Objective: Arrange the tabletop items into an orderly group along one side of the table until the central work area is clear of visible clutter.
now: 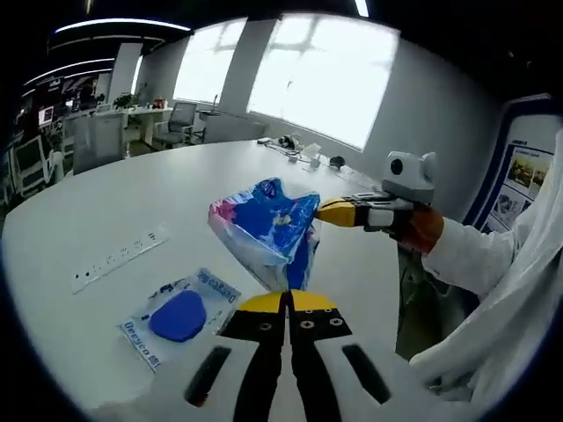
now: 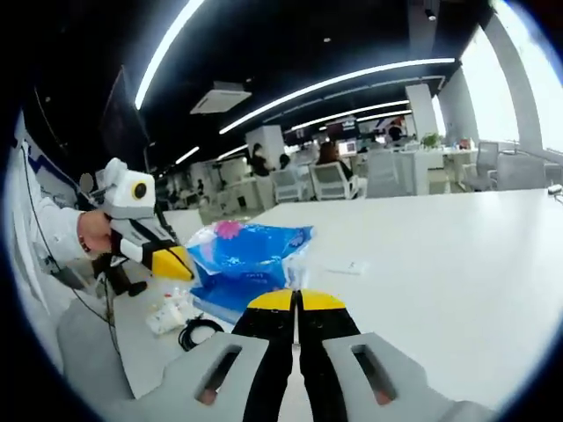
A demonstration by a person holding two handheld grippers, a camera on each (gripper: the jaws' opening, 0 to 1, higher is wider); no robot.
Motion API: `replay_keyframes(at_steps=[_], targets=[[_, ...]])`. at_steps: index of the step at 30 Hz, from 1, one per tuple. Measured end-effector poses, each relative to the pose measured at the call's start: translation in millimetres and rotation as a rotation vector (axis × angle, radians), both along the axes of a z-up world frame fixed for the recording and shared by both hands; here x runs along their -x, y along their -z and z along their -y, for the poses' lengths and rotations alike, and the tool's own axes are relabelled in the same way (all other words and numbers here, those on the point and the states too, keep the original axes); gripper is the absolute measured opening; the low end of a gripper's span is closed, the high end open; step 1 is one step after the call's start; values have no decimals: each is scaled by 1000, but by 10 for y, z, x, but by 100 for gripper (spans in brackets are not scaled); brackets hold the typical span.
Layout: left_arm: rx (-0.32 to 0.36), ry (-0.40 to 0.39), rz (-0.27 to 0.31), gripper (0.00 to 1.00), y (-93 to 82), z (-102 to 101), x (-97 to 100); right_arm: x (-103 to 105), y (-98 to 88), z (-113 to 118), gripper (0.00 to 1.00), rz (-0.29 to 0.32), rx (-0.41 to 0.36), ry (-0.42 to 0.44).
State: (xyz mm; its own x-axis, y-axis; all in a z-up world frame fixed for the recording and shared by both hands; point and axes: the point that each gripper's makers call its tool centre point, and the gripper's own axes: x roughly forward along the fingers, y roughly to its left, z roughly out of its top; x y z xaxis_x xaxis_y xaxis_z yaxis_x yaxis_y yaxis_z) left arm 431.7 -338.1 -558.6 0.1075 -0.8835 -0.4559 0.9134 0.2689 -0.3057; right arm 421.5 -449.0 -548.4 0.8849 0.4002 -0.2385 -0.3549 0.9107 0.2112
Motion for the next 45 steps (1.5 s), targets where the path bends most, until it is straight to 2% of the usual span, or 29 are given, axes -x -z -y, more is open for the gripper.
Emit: replay_keyframes(at_steps=[8,20,33,45], targets=[[18,13,-10,0,38,290,-61,7,-10,295,0,-2,28,49],[8,-1,-52,0,270,625,-156,-38,147,587,0,-44,59,106],[-41,-66,-126,0,687,753,-336,-189,565,720,0,-122,68,110],[-99,-152,-234,0,1125,817,-492,-350,997,804,0,-211,66,116]])
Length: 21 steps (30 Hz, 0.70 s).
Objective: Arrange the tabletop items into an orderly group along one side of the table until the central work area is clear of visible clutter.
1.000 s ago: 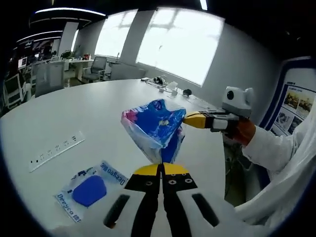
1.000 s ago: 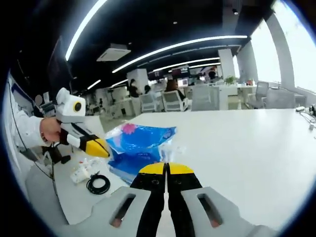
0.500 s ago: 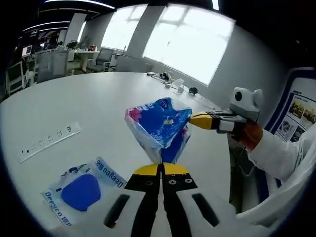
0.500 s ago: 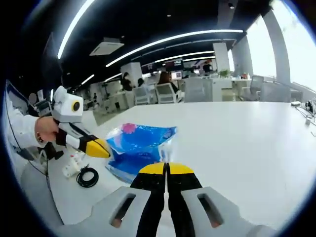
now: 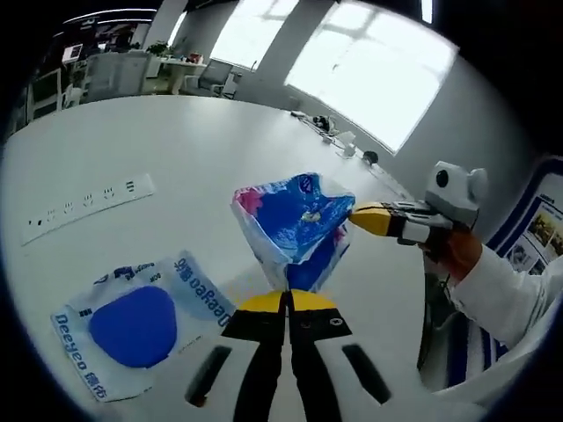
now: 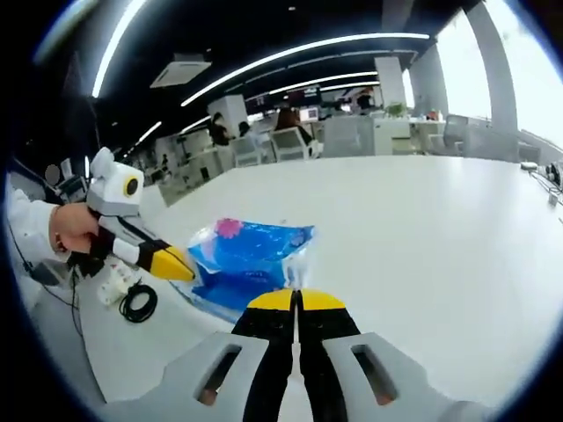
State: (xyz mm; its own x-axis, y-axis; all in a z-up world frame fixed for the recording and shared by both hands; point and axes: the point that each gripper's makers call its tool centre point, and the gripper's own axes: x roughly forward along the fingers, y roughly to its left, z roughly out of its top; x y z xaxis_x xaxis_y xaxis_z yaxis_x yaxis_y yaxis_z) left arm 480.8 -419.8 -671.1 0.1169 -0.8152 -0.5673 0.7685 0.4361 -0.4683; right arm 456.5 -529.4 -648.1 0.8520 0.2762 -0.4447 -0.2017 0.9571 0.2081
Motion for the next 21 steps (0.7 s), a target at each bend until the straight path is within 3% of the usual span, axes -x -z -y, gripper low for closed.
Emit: replay_keyframes(at_steps=[12,21], targets=[[-38,-87,-85,0,293,26,-148,-159,418,62,0,-79,-21,4],[-52,-123,-114,0,434,93,-204,-204,549,128,0,-110,-38,14]])
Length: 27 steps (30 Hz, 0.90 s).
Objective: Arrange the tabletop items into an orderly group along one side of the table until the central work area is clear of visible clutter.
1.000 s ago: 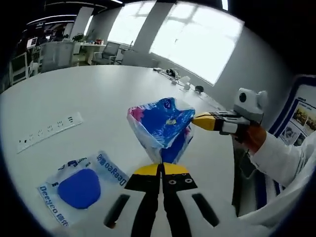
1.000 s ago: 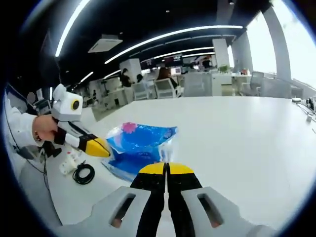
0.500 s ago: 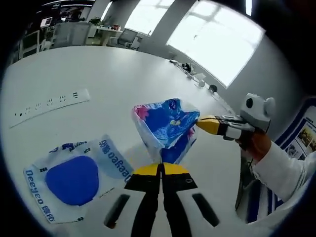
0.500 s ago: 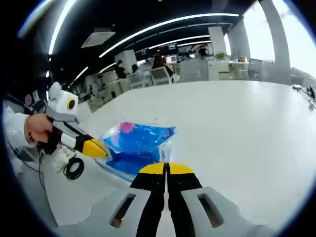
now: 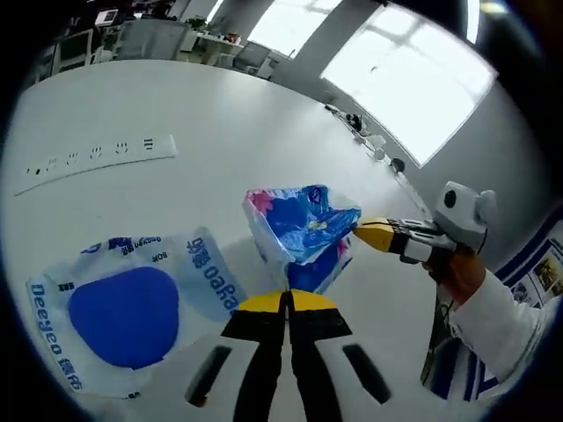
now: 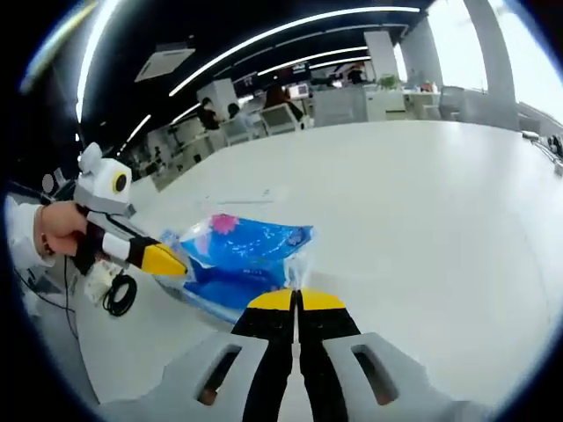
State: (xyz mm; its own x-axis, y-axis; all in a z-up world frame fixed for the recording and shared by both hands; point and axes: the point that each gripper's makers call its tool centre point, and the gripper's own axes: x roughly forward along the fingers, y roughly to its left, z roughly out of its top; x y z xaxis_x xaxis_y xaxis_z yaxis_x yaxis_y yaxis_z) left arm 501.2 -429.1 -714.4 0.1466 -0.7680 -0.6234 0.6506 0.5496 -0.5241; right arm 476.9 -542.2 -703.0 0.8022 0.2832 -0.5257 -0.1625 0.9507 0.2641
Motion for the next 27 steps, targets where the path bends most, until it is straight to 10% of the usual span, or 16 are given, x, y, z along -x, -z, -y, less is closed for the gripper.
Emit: replay_keyframes(at_steps=[27], targets=[[-56,-69,-30,0,209,31,-138,-106,351,100,0,-65,-55,33]])
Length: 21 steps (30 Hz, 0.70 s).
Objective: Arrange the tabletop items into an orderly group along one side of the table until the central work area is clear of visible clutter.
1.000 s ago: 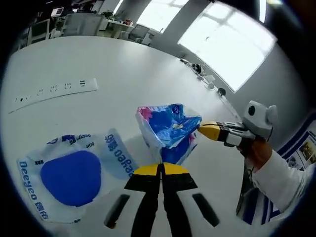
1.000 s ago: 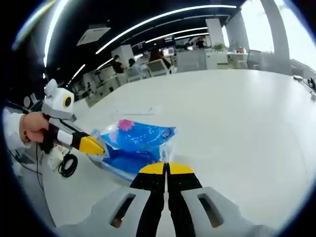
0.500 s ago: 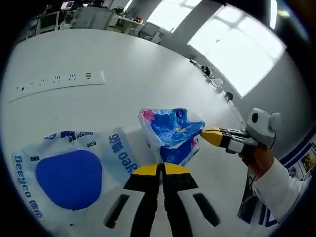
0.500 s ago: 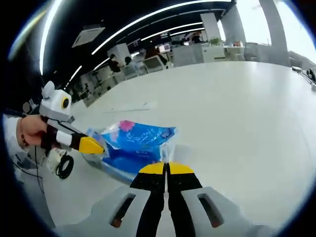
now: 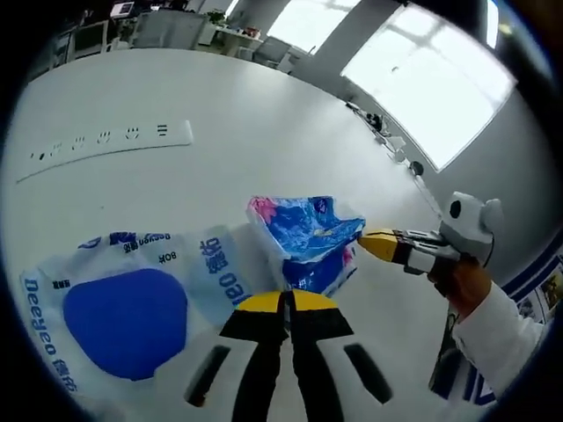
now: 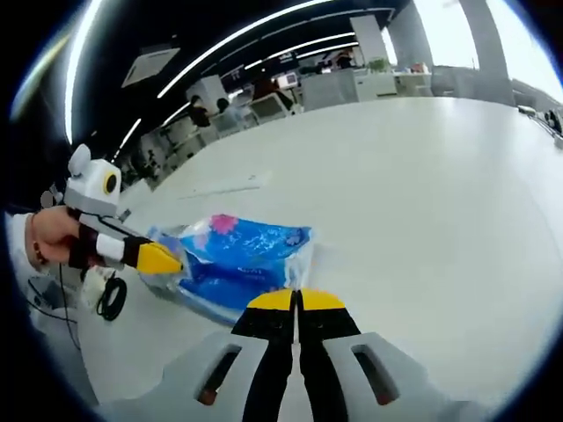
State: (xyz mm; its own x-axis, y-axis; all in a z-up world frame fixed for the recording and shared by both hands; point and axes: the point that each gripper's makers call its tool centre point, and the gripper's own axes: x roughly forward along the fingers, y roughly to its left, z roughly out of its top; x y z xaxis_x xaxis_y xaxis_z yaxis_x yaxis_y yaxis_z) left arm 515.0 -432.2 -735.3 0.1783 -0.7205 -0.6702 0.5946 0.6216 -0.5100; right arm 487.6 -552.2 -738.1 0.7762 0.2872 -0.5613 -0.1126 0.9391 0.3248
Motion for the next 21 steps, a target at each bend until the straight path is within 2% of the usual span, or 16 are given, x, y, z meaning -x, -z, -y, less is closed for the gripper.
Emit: replay_keyframes(at_steps=[21], targets=[[-13,-2,10,0,-25,-54,-13,-31,32,9,0,-12,-10,31]])
